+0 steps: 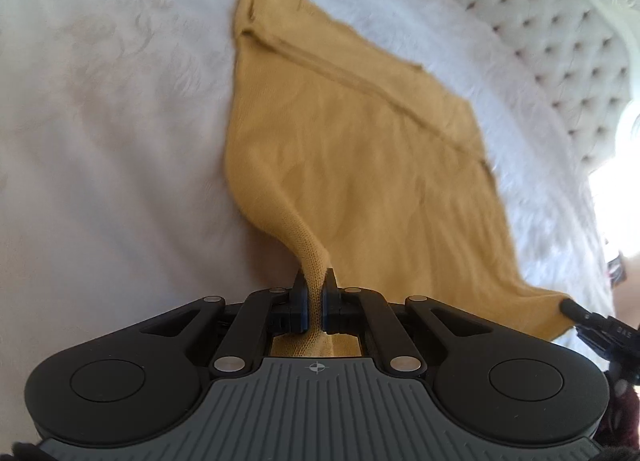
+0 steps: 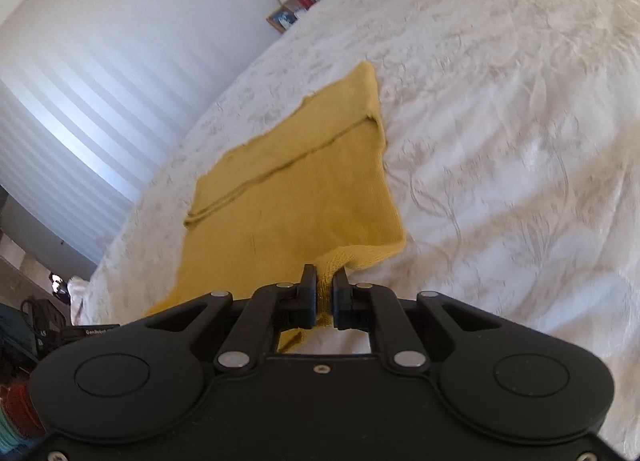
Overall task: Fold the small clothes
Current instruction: 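Grasp the hem with the left tool while the right tool grasps it, fold toward collar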
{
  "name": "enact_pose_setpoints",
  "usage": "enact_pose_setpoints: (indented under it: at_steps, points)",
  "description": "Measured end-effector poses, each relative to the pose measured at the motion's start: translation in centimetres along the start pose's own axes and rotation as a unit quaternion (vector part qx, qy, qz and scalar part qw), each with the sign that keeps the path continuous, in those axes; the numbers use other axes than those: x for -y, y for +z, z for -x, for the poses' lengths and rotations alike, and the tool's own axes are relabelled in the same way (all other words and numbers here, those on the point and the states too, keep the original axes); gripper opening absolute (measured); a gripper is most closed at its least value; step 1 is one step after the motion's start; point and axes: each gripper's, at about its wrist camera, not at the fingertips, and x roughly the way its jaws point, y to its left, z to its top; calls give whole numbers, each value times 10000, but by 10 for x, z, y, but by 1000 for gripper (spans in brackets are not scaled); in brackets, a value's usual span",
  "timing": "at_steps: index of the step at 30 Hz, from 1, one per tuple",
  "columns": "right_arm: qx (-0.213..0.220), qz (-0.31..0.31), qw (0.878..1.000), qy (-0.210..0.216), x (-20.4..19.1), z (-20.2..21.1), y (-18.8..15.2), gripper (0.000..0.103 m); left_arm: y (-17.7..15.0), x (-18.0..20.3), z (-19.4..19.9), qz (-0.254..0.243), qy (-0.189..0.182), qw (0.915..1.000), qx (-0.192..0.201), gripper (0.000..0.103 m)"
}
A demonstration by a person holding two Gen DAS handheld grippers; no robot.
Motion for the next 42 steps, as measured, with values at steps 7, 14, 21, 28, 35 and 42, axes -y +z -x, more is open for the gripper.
enact_pose_setpoints:
  at_steps: [7, 14, 21, 28, 35, 42]
  points:
    - [575, -184, 9976, 331, -15, -14, 52, 14, 42, 13, 16, 176, -280, 9976, 609, 5]
    - [928, -296, 9949, 259, -17, -54, 97, 14, 94, 6, 12, 548, -351, 9924, 1046, 5]
    - [1010, -380, 9942, 1, -15, -108, 133, 14, 145, 6, -14, 542, -277, 9909, 1196, 5]
    - [902, -399, 9944, -387, -6, -171, 163, 14, 183, -8, -64, 591, 29, 9925, 1066, 6]
    - [779, -317, 9932, -804, 2, -228, 180, 15, 199, -30, -105, 683, 192, 9932, 920, 7]
    - [1118, -247, 9881, -1029, 1, -243, 190, 48, 204, -49, -107, 769, -79, 9907, 1116, 49]
